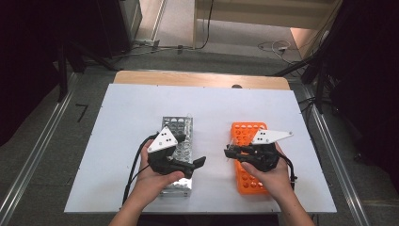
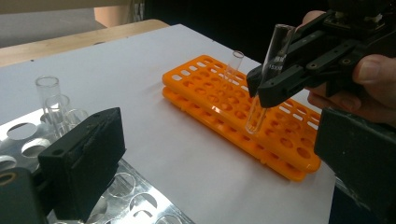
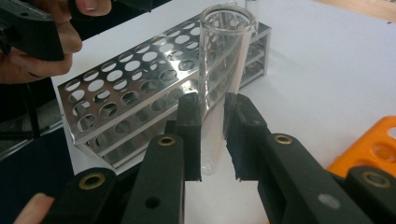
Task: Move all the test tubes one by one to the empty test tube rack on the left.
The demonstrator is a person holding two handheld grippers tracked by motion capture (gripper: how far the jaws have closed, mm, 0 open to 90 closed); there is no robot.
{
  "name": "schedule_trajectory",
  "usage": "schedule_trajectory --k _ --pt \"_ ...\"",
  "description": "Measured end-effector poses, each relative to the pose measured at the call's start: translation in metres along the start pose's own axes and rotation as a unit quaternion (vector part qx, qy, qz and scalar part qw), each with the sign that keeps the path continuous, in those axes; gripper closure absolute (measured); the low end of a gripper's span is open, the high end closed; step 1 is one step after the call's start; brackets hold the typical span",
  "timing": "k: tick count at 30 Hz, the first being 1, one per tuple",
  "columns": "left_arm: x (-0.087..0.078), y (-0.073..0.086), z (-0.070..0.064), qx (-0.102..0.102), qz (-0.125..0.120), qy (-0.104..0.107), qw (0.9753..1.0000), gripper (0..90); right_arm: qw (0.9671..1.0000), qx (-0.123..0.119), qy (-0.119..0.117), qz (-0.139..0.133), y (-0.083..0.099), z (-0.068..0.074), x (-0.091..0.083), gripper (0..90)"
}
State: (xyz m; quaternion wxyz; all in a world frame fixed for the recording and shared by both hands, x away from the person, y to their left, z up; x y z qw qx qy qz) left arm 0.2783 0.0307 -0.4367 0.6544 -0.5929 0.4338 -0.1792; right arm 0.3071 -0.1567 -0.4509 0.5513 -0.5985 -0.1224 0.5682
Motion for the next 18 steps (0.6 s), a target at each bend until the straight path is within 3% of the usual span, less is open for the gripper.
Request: schedule_trajectory --k 18 --pt "0.010 -0.002 -0.018 0.009 -0.003 0.026 0.9996 5.1 0.9989 -0.029 -0.028 0.025 0.004 0.031 0.023 73.7"
Point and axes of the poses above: each handheld gripper's, and its own axes: x roughly forward along the jaws, y roughly out of its underside, z roughly to its left, the point moved 7 cm from there along x, roughly forward along the jaws, and after that the axes turned 7 degrees about x, right-handed, at the moved point
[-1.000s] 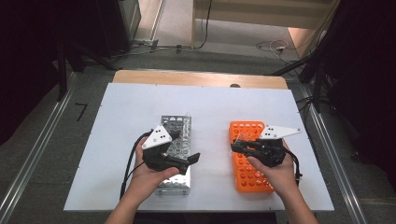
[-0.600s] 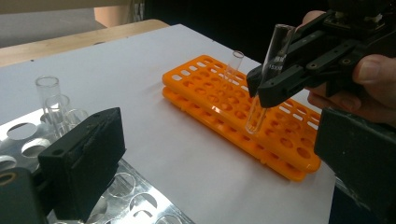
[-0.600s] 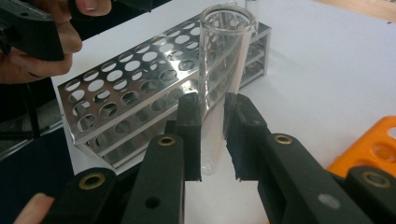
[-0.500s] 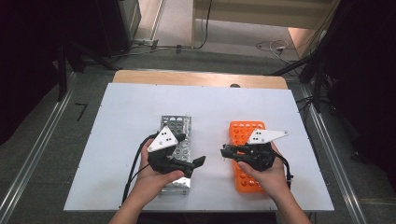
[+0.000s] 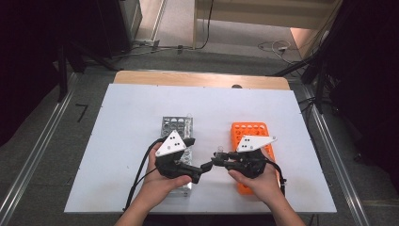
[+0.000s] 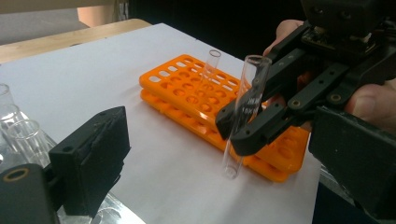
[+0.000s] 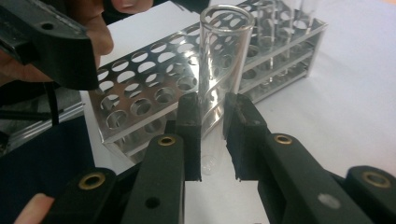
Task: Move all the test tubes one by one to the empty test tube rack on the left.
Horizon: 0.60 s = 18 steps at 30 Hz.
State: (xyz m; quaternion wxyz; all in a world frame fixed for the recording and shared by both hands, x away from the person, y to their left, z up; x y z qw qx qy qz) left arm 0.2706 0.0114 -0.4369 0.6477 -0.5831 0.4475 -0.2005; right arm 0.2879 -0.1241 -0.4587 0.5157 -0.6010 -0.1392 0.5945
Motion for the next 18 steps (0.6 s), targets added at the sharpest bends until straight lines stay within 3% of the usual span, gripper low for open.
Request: schedule_trajectory --k 4,8,18 --pt "0.001 -0.001 -0.004 0.000 -0.006 0.012 0.9999 12.5 0.9999 -0.006 -0.003 0.008 0.002 0.005 0.006 73.7" --pt "0.001 -0.003 -0.009 0.000 -0.014 0.028 0.9995 26.7 0.9998 -0.015 -0.007 0.012 0.002 0.010 0.011 73.7" --pt "0.005 -0.002 -0.014 0.003 -0.010 0.037 0.9993 57.3 0.9993 -0.027 -0.014 0.022 0.003 0.021 0.018 73.7"
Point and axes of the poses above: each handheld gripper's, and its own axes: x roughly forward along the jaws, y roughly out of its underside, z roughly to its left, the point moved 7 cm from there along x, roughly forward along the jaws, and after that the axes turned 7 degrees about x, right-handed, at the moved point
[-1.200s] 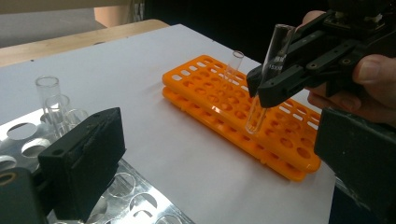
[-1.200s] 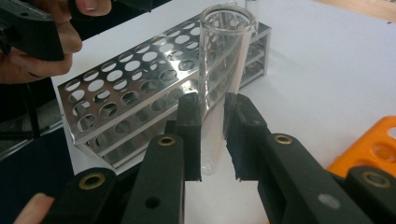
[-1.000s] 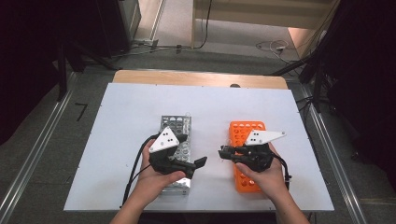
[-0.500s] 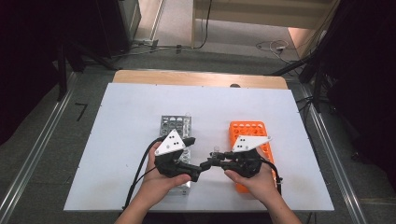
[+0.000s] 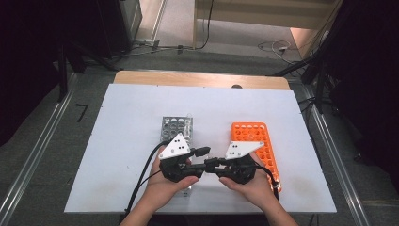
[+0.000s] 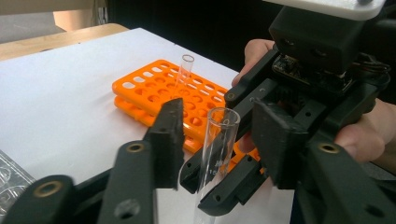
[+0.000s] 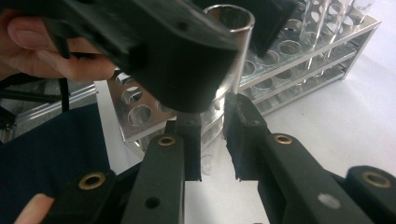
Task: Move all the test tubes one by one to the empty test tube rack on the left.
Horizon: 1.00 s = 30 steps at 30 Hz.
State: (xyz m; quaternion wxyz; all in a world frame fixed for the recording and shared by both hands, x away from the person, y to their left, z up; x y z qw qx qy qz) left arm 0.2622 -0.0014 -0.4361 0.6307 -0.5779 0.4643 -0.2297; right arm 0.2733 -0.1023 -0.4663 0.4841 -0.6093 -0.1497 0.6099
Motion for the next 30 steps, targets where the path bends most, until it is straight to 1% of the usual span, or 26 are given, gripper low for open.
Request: schedule_trajectory --k 6,9,14,16,18,20,22,23,26,30 --pt "0.0013 0.0011 -0.0014 0.007 0.003 0.003 1.0000 68.8 1.0000 0.000 0.000 0.001 0.0000 0.0001 -0.0009 73.7" --pt "0.0009 0.0011 -0.0007 0.007 0.003 0.002 1.0000 71.8 1.0000 -0.002 -0.001 0.001 0.0001 0.0003 -0.0004 73.7" --pt "0.0008 0.0011 -0.0004 0.010 0.004 0.000 0.9999 73.2 1.0000 -0.002 -0.003 0.002 0.0002 0.0007 0.0000 73.7" --pt "0.0011 0.0010 -0.0007 0.015 0.006 -0.004 0.9999 73.6 1.0000 -0.001 -0.001 0.002 0.0004 0.0003 0.0000 73.7" --pt "0.0013 0.0008 -0.0010 0.018 0.007 -0.003 0.9998 73.9 1.0000 0.001 -0.003 0.003 0.0006 0.0004 0.0002 73.6" --pt "0.0012 0.0007 -0.0004 0.017 0.008 -0.004 0.9998 74.2 1.0000 0.002 -0.007 0.003 0.0008 0.0005 0.0002 73.3" --pt "0.0012 0.0001 0.0004 0.016 0.006 -0.005 0.9998 74.3 1.0000 0.003 -0.005 0.001 0.0006 -0.0002 0.0000 73.0" --pt "0.0013 -0.0005 0.0005 0.015 0.004 -0.004 0.9999 74.4 1.0000 0.003 -0.007 -0.002 0.0003 -0.0005 0.0000 72.0" --pt "0.0010 -0.0029 0.0016 0.017 0.002 -0.006 0.9998 74.4 1.0000 0.004 -0.001 -0.004 0.0001 -0.0025 -0.0008 65.3" --pt "-0.0004 -0.0064 0.0052 0.018 -0.002 -0.011 0.9998 74.4 0.9999 0.006 0.000 -0.014 -0.0014 -0.0053 -0.0053 56.7"
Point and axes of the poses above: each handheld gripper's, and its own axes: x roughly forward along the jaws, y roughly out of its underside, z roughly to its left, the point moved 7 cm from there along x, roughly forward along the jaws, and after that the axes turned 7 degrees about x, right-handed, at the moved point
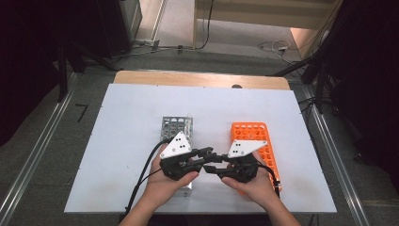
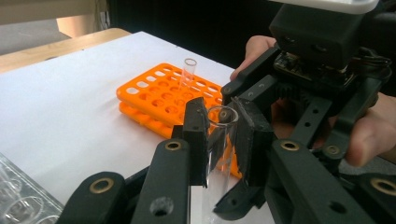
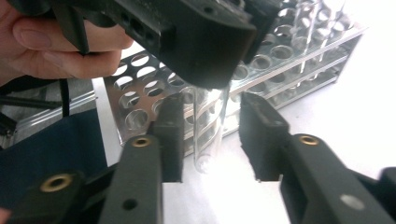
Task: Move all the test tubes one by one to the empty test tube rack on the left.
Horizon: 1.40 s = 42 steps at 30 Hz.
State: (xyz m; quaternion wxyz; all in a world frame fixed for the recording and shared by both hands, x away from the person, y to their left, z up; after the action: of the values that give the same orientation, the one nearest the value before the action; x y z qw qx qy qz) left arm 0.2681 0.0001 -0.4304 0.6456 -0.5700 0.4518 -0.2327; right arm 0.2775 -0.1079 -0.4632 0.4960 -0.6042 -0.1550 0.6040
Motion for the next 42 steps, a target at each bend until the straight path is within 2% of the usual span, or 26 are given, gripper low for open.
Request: schedule_trajectory --k 7,14,19,21,22,24,25,30,34,42 --pt "-0.003 -0.006 0.010 -0.002 -0.008 -0.013 0.9999 74.4 0.9998 0.009 0.010 -0.017 -0.002 -0.009 -0.010 43.2" --pt "-0.004 -0.011 0.020 -0.003 -0.015 -0.022 0.9996 74.5 0.9985 0.020 0.037 -0.035 -0.002 -0.023 -0.020 22.5" --pt "-0.007 -0.012 0.030 -0.006 -0.018 -0.033 0.9993 74.5 0.9964 0.042 0.056 -0.048 -0.003 -0.036 -0.030 7.1" --pt "-0.009 -0.013 0.034 -0.007 -0.022 -0.039 0.9990 74.5 0.9957 0.052 0.056 -0.053 -0.002 -0.041 -0.035 1.4" --pt "-0.010 -0.013 0.035 -0.007 -0.022 -0.042 0.9989 74.5 0.9949 0.061 0.056 -0.058 -0.002 -0.044 -0.038 0.3" --pt "-0.012 -0.013 0.040 -0.007 -0.023 -0.048 0.9986 74.5 0.9945 0.060 0.059 -0.062 -0.001 -0.049 -0.043 0.0" --pt "-0.013 -0.013 0.042 -0.008 -0.024 -0.051 0.9984 74.5 0.9939 0.067 0.057 -0.066 0.000 -0.052 -0.046 0.0" --pt "-0.017 -0.013 0.054 -0.009 -0.027 -0.071 0.9970 74.5 0.9916 0.077 0.072 -0.075 0.005 -0.064 -0.057 0.0" --pt "-0.021 -0.011 0.064 -0.013 -0.031 -0.089 0.9955 74.5 0.9895 0.082 0.089 -0.078 0.010 -0.074 -0.067 0.0" --pt "-0.025 -0.009 0.080 -0.016 -0.038 -0.120 0.9919 74.6 0.9861 0.097 0.102 -0.088 0.016 -0.088 -0.082 0.0"
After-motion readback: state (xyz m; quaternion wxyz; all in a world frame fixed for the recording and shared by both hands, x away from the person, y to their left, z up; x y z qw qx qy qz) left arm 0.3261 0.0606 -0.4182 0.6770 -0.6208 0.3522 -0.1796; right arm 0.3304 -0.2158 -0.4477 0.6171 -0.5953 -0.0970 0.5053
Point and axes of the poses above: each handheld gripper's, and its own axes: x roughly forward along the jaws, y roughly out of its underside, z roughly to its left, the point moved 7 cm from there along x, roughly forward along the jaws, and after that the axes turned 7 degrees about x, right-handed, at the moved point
